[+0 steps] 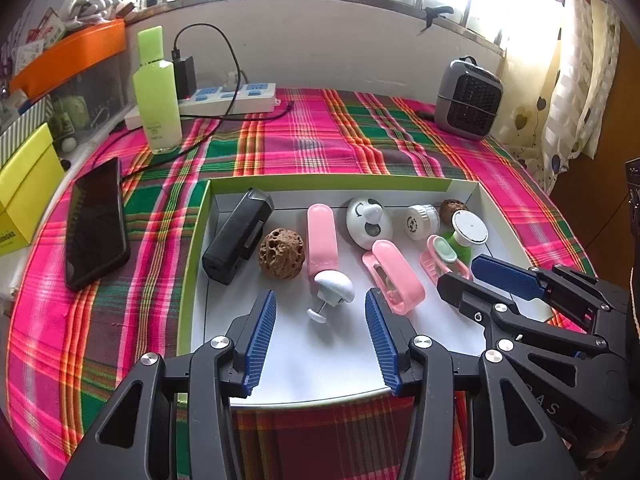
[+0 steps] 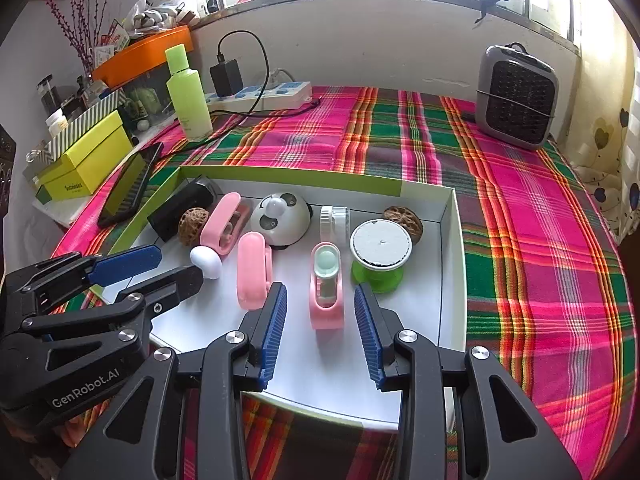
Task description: Organize objects
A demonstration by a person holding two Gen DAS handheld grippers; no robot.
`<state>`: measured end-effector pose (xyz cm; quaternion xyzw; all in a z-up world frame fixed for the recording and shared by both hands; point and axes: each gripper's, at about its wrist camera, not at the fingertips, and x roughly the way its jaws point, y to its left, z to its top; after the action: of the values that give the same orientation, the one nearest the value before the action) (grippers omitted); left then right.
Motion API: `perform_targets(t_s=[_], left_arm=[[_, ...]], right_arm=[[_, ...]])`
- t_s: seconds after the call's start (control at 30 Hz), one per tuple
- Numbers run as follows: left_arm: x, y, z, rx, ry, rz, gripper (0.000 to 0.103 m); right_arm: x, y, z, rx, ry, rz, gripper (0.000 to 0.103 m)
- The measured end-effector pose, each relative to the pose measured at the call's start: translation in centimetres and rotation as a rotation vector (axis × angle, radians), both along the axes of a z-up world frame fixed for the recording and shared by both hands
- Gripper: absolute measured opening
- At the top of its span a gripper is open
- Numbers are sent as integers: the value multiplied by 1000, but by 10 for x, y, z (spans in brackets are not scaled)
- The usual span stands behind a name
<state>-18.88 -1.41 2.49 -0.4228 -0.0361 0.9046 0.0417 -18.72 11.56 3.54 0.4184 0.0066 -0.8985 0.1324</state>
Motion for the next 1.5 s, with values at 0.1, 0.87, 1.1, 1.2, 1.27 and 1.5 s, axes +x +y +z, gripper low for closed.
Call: perform_targets(t_s=[0.1, 0.87, 1.1, 1.2, 1.27, 1.5], left_arm=[[6, -2, 3, -11, 13, 14, 46], [69, -9, 16, -44, 78, 60, 46], [86, -9, 2, -52, 45, 59, 46], [88, -8, -6, -54, 16, 55, 46], [90, -6, -10, -54, 8, 48, 46], [92, -4, -23, -53, -27, 50, 46]], right_arm=[[5, -1, 3, -3, 9, 2, 37], [67, -7, 23, -2, 78, -21, 38], [81, -7, 11, -3, 48, -39, 40], [84, -7, 2, -2, 24, -50, 47], [85, -7, -4, 2, 6, -60, 47], [85, -4, -18, 52, -36, -98, 47]])
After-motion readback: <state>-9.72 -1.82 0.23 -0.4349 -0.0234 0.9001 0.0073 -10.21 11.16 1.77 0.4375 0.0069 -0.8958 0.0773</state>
